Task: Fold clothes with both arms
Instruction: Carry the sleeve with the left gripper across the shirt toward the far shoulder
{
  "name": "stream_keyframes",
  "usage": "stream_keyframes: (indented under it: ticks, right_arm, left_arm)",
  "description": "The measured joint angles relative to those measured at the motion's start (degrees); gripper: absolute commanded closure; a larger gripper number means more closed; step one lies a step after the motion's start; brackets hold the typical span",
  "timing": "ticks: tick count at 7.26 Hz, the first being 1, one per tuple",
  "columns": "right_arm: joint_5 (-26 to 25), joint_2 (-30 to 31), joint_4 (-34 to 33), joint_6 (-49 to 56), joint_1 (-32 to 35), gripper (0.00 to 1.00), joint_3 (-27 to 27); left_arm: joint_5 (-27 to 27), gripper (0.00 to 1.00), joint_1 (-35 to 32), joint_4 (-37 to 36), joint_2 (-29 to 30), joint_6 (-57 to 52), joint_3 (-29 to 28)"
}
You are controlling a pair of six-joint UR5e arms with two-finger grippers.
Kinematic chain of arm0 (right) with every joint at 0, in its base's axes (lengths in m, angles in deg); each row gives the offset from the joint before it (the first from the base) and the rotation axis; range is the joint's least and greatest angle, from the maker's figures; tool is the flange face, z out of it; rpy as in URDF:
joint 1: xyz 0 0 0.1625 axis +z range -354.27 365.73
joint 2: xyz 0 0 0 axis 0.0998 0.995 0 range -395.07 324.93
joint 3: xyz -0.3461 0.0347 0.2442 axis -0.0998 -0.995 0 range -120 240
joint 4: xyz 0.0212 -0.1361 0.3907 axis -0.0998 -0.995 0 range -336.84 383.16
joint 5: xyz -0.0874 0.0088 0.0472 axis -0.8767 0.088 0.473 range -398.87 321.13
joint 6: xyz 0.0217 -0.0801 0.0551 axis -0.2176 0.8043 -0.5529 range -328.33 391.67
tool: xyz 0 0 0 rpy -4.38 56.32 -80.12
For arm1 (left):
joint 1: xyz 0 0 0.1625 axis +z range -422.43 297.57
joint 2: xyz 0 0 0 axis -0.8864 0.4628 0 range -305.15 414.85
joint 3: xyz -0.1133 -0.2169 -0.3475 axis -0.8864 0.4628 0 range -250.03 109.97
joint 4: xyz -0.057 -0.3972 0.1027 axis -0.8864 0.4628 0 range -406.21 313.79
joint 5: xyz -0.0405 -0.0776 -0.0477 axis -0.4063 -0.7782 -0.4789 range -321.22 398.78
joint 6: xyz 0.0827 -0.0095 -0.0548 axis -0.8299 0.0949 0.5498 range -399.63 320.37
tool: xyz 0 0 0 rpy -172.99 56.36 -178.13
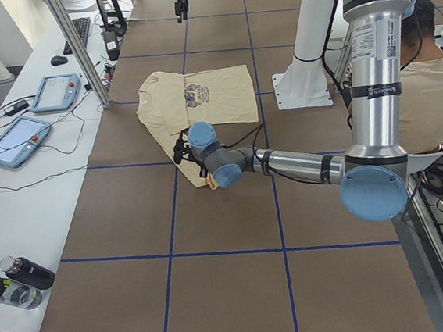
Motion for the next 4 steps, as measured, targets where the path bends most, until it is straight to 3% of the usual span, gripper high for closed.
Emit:
stream_keyframes:
  ticks: [2, 4]
  right_arm:
    - [0.01, 2.1, -0.35, 4.53, 2.51, 0.01, -0.58]
    - [0.02, 3.31, -0.49, 8.76, 4.8, 0.01, -1.85]
  left_arm:
    - [0.62, 1.0, 3.44, -5.69, 12.48, 16.21, 0.52]
    - [4.62, 1.0, 7.75, -13.86, 25.99, 26.95, -2.16]
